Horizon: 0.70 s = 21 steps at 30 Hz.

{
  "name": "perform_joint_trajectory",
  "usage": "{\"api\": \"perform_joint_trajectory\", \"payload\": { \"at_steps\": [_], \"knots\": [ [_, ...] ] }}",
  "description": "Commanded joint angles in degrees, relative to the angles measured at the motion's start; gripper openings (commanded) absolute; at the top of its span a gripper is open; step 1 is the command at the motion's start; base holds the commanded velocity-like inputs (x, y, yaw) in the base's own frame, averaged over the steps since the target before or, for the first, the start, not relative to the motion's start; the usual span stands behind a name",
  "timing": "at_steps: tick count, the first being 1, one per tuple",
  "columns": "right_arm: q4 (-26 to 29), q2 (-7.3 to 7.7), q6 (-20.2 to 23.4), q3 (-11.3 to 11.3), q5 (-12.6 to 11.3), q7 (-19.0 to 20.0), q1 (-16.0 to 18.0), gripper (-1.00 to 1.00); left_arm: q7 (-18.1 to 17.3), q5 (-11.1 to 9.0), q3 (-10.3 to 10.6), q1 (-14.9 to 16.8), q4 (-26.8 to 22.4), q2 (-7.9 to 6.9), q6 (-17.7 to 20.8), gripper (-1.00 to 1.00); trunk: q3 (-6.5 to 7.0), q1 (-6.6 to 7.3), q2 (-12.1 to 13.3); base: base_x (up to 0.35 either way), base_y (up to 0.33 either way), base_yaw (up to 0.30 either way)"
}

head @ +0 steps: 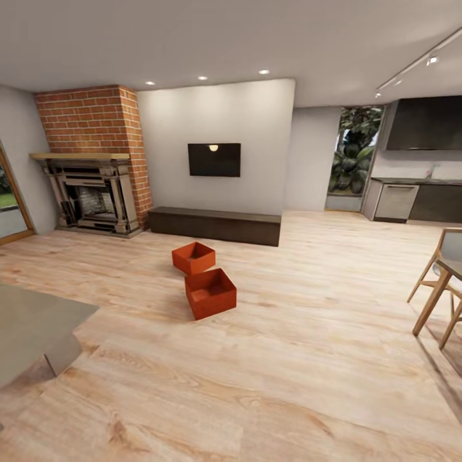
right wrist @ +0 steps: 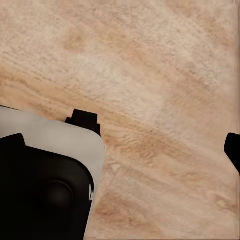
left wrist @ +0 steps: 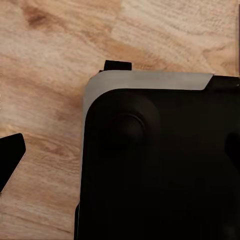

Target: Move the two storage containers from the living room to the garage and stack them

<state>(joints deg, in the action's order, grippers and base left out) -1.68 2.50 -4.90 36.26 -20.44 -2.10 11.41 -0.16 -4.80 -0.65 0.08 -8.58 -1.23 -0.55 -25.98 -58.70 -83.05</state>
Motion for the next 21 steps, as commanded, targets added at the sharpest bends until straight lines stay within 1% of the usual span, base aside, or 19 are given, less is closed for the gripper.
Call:
{"api": "perform_joint_trajectory", "payload": {
  "at_steps": [1, 21],
  "knots": [
    [-0.17, -0.04, -0.34, 0.48, -0.48, -0.01, 0.05, 1.00, -0.02, -0.50, -0.02, 0.01, -0.03, 0.00, -0.06, 1.00, -0.05, -0.03, -0.02, 0.323, 0.000, 0.000],
    [-0.17, 0.03, -0.37, 0.48, -0.48, -0.02, 0.07, 1.00, -0.02, -0.51, -0.05, 0.01, 0.01, 0.00, -0.06, 1.00, -0.05, -0.03, -0.02, 0.323, 0.000, 0.000]
  ]
}}
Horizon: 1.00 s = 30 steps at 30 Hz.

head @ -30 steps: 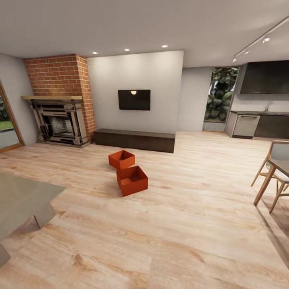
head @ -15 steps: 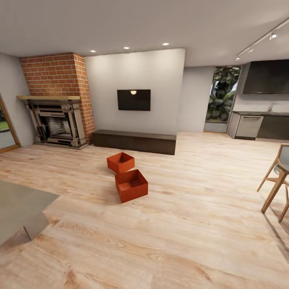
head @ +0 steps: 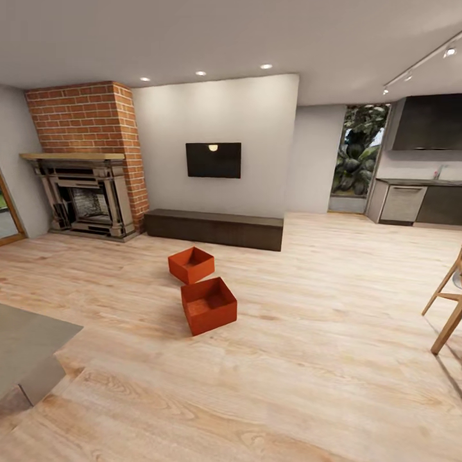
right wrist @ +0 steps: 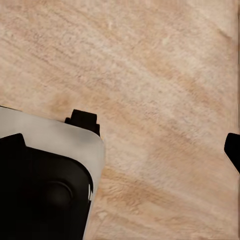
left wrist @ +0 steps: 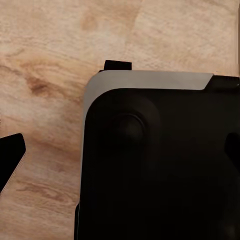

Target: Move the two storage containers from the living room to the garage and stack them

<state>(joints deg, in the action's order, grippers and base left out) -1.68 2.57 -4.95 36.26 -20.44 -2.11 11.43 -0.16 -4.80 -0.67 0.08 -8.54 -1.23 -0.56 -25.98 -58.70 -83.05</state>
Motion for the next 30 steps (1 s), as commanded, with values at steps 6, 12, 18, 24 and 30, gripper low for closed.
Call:
{"api": "perform_joint_trajectory", "payload": {
  "at_steps": [6, 12, 18, 24, 30],
  "knots": [
    [-0.17, -0.07, -0.30, 0.48, -0.49, -0.02, 0.02, 1.00, -0.02, -0.50, -0.02, 0.01, -0.05, 0.00, -0.06, 1.00, -0.05, -0.03, -0.02, 0.323, 0.000, 0.000],
    [-0.17, -0.10, -0.27, 0.48, -0.48, 0.00, 0.03, 1.00, -0.02, -0.49, -0.02, 0.01, -0.03, 0.00, -0.06, 1.00, -0.05, -0.03, -0.02, 0.323, 0.000, 0.000],
    [-0.17, -0.10, -0.26, 0.48, -0.48, 0.00, 0.03, 1.00, -0.02, -0.48, 0.00, 0.01, -0.05, 0.00, -0.06, 1.00, -0.05, -0.03, -0.02, 0.323, 0.000, 0.000],
    [-0.17, -0.11, -0.26, 0.48, -0.48, -0.01, 0.03, 1.00, -0.02, -0.48, -0.02, 0.01, -0.05, 0.00, -0.06, 1.00, -0.05, -0.03, -0.02, 0.323, 0.000, 0.000],
    [-0.17, -0.11, -0.23, 0.48, -0.52, 0.00, 0.03, 1.00, -0.02, -0.49, -0.03, 0.01, -0.07, 0.00, -0.06, 1.00, -0.05, -0.03, -0.02, 0.323, 0.000, 0.000]
  ]
}}
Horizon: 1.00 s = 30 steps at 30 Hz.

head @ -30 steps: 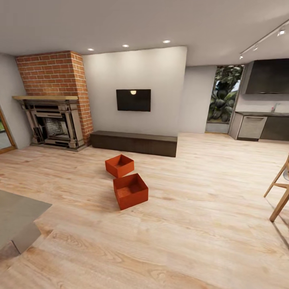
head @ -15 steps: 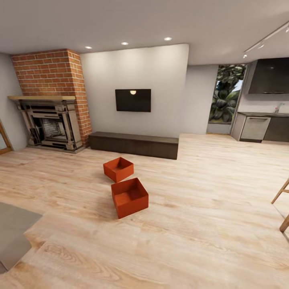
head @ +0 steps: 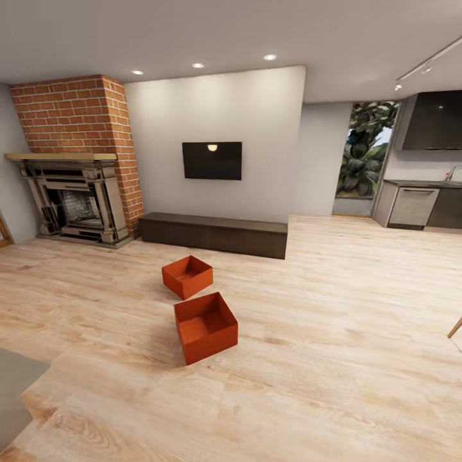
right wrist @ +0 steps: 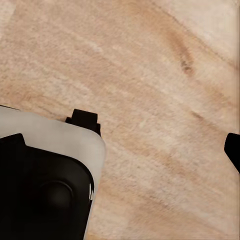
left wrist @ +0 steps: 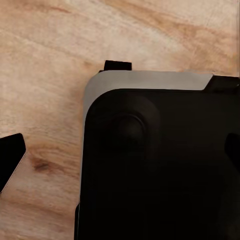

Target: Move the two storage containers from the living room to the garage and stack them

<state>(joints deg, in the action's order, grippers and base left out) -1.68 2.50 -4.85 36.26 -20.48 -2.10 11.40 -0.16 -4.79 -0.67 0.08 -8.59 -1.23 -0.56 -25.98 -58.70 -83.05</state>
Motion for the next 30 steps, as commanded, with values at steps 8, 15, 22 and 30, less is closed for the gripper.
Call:
{"api": "perform_joint_trajectory", "payload": {
  "at_steps": [8, 15, 22, 30],
  "knots": [
    [-0.17, -0.04, -0.24, 0.48, -0.53, -0.01, 0.06, 1.00, -0.02, -0.49, -0.03, 0.01, 0.01, 0.00, -0.06, 1.00, -0.05, -0.03, -0.02, 0.323, 0.000, 0.000],
    [-0.17, -0.04, -0.33, 0.48, -0.53, -0.02, 0.04, 1.00, -0.02, -0.48, -0.03, 0.01, 0.02, 0.00, -0.06, 1.00, -0.05, -0.03, -0.02, 0.323, 0.000, 0.000],
    [-0.17, 0.03, -0.33, 0.48, -0.53, -0.03, 0.05, 1.00, -0.02, -0.48, -0.03, 0.01, 0.00, 0.01, -0.06, 1.00, -0.05, -0.03, -0.02, 0.323, 0.000, 0.000],
    [-0.17, 0.02, -0.33, 0.48, -0.53, -0.02, 0.05, 1.00, -0.02, -0.48, -0.03, 0.01, -0.01, 0.00, -0.06, 1.00, -0.05, -0.03, -0.02, 0.323, 0.000, 0.000]
  ]
}}
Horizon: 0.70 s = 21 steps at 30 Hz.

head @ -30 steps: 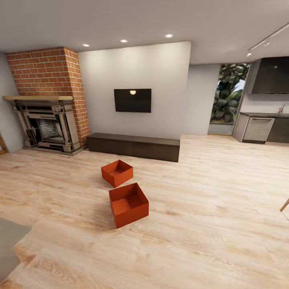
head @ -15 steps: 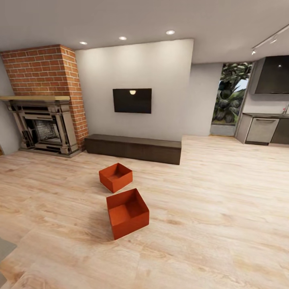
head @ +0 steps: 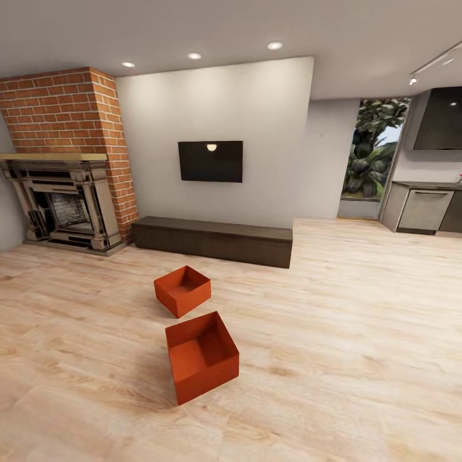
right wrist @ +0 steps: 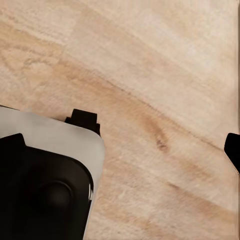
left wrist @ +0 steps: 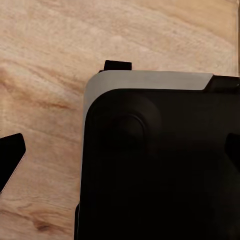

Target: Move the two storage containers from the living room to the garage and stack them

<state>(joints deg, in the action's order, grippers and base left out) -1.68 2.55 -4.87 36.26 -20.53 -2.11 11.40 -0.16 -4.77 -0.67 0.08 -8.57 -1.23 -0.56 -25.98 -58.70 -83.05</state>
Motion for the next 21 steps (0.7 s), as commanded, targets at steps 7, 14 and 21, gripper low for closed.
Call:
{"api": "perform_joint_trajectory", "payload": {
  "at_steps": [7, 14, 21],
  "knots": [
    [-0.17, -0.08, -0.32, 0.48, -0.48, -0.05, 0.03, 1.00, -0.02, -0.50, 0.00, 0.01, -0.04, 0.00, -0.06, 1.00, -0.05, -0.03, -0.02, 0.323, 0.000, 0.000],
    [-0.17, -0.09, -0.32, 0.48, -0.56, 0.00, 0.06, 1.00, -0.02, -0.50, -0.02, 0.01, -0.04, 0.00, -0.06, 1.00, -0.05, -0.03, -0.02, 0.323, 0.000, 0.000],
    [-0.17, -0.09, -0.32, 0.48, -0.59, 0.00, 0.08, 1.00, -0.02, -0.50, -0.02, 0.01, -0.04, 0.00, -0.06, 1.00, -0.05, -0.03, -0.02, 0.323, 0.000, 0.000]
  ]
}}
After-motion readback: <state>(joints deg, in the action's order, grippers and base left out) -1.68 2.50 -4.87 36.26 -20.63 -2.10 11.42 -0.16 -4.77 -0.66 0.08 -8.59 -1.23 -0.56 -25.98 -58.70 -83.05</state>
